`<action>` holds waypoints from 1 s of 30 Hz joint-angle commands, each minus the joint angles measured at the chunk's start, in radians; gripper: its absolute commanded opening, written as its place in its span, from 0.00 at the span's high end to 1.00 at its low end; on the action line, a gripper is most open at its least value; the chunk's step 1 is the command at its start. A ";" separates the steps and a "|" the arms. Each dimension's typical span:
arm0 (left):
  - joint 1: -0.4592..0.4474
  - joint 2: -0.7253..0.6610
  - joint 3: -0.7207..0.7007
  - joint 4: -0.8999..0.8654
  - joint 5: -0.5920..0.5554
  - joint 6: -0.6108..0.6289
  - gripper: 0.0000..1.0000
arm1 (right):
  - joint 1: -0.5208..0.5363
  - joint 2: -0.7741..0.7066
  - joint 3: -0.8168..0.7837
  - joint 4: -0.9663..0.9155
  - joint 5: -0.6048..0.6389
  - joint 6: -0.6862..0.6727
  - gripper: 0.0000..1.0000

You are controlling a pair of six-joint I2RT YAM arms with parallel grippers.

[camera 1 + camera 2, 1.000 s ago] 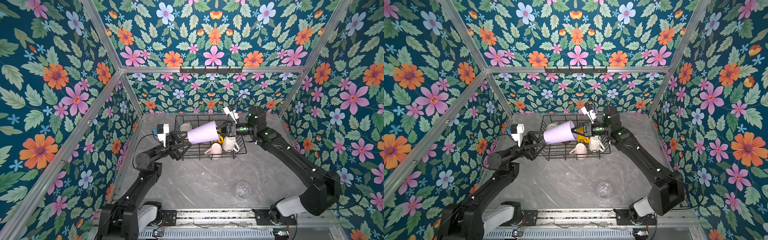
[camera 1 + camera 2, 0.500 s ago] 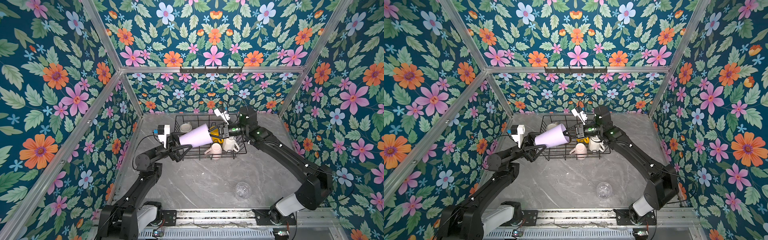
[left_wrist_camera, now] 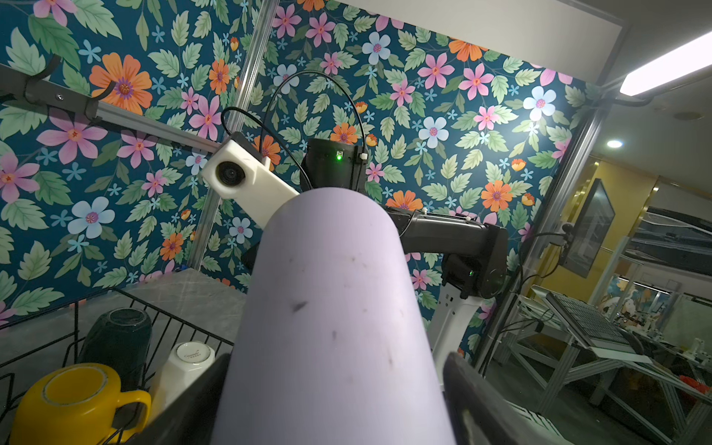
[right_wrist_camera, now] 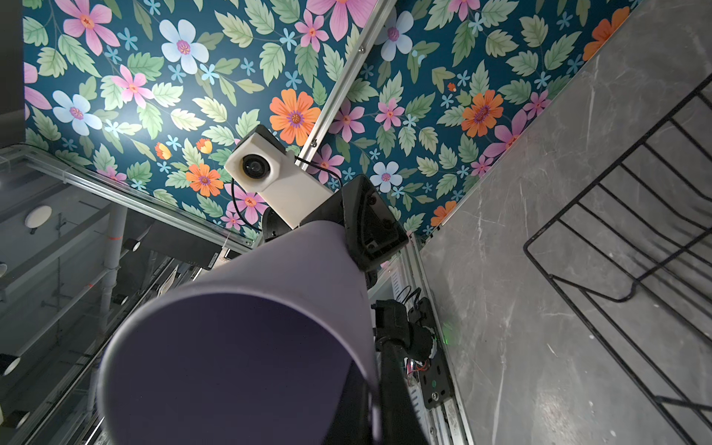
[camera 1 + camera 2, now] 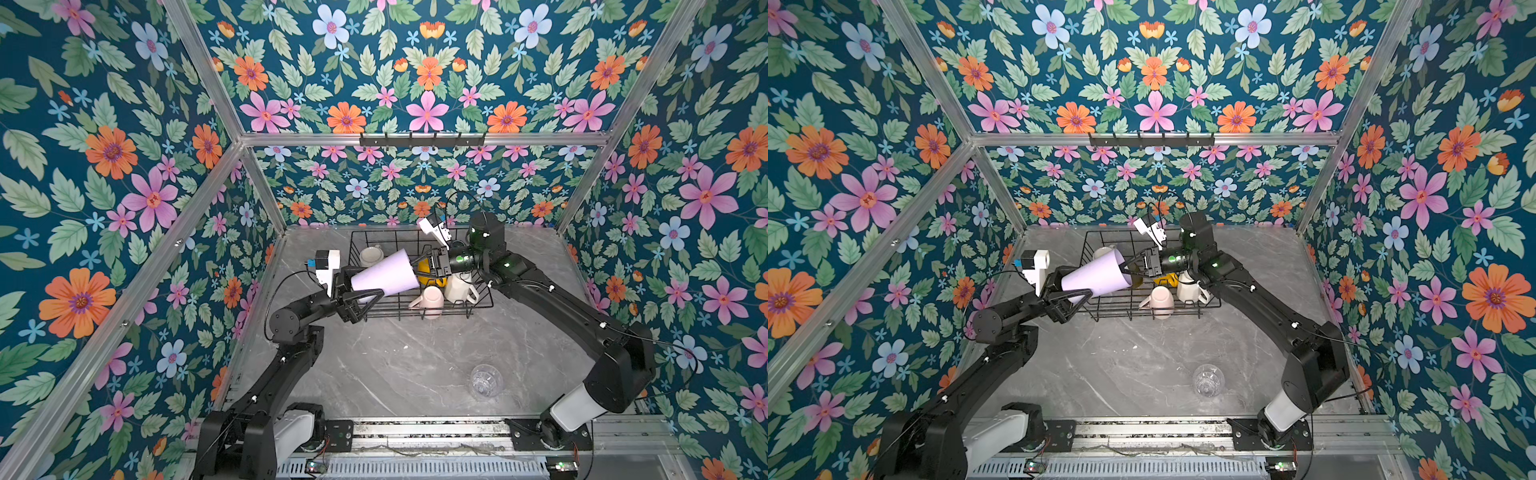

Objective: Load cups into a dish rack
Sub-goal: Place the cup upside down at the dish rack.

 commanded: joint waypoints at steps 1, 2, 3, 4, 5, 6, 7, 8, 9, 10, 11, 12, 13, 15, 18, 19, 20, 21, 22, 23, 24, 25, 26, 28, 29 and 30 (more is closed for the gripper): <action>0.001 -0.002 0.011 0.045 0.019 -0.011 0.26 | 0.002 0.002 0.008 0.043 0.003 0.004 1.00; 0.000 -0.002 0.012 0.045 0.019 -0.012 0.29 | 0.002 0.002 0.008 0.042 0.002 0.003 1.00; 0.001 -0.003 0.014 0.044 0.019 -0.012 0.33 | 0.002 0.002 0.009 0.041 0.003 0.001 1.00; 0.001 -0.004 0.016 0.044 0.020 -0.012 0.37 | 0.001 0.003 0.010 0.040 0.004 0.002 1.00; 0.001 -0.004 0.019 0.042 0.022 -0.012 0.45 | 0.002 0.002 0.010 0.037 0.006 0.000 1.00; 0.001 -0.003 0.020 0.040 0.022 -0.012 0.53 | 0.001 0.002 0.012 0.033 0.008 -0.002 1.00; 0.001 -0.005 0.022 0.035 0.023 -0.011 0.61 | 0.001 0.001 0.011 0.029 0.012 -0.005 1.00; 0.001 -0.005 0.024 0.029 0.023 -0.007 0.69 | 0.001 -0.001 0.012 0.023 0.017 -0.008 1.00; 0.001 -0.008 0.026 0.022 0.023 -0.004 0.76 | 0.001 -0.002 0.014 0.019 0.018 -0.012 1.00; 0.001 -0.009 0.028 0.012 0.022 0.002 0.85 | 0.002 -0.005 0.014 0.015 0.023 -0.013 0.99; 0.001 -0.012 0.031 -0.004 0.020 0.009 0.91 | 0.000 -0.008 0.014 0.011 0.029 -0.016 0.97; 0.001 -0.016 0.034 -0.021 0.018 0.019 0.96 | 0.001 -0.014 0.014 0.002 0.036 -0.022 0.94; 0.001 -0.023 0.037 -0.046 0.017 0.034 0.98 | -0.001 -0.020 0.014 -0.014 0.046 -0.032 0.90; 0.001 -0.039 0.045 -0.102 0.012 0.071 1.00 | -0.009 -0.038 0.012 -0.047 0.069 -0.054 0.79; 0.001 -0.077 0.065 -0.253 -0.005 0.163 1.00 | -0.042 -0.076 -0.019 -0.056 0.100 -0.057 0.60; 0.001 -0.094 0.078 -0.339 -0.017 0.222 1.00 | -0.061 -0.095 -0.036 -0.059 0.114 -0.057 0.53; 0.001 -0.113 0.097 -0.460 -0.037 0.289 1.00 | -0.080 -0.114 -0.057 -0.063 0.134 -0.057 0.46; 0.001 -0.129 0.118 -0.574 -0.059 0.359 1.00 | -0.098 -0.134 -0.078 -0.070 0.157 -0.059 0.42; 0.001 -0.148 0.148 -0.728 -0.104 0.449 1.00 | -0.118 -0.160 -0.102 -0.086 0.189 -0.068 0.38; 0.001 -0.163 0.188 -0.894 -0.167 0.547 1.00 | -0.138 -0.186 -0.125 -0.114 0.235 -0.083 0.34; 0.001 -0.171 0.222 -1.029 -0.219 0.619 1.00 | -0.152 -0.209 -0.139 -0.147 0.276 -0.106 0.31; 0.001 -0.173 0.259 -1.142 -0.268 0.675 1.00 | -0.163 -0.236 -0.154 -0.194 0.343 -0.140 0.27; 0.001 -0.172 0.287 -1.217 -0.298 0.709 1.00 | -0.167 -0.258 -0.164 -0.236 0.406 -0.170 0.21; 0.001 -0.161 0.351 -1.365 -0.378 0.768 1.00 | -0.168 -0.315 -0.197 -0.297 0.547 -0.227 0.13; 0.001 -0.153 0.380 -1.428 -0.414 0.791 1.00 | -0.169 -0.341 -0.216 -0.307 0.601 -0.240 0.11; 0.000 -0.144 0.404 -1.475 -0.438 0.809 1.00 | -0.169 -0.361 -0.232 -0.314 0.643 -0.256 0.08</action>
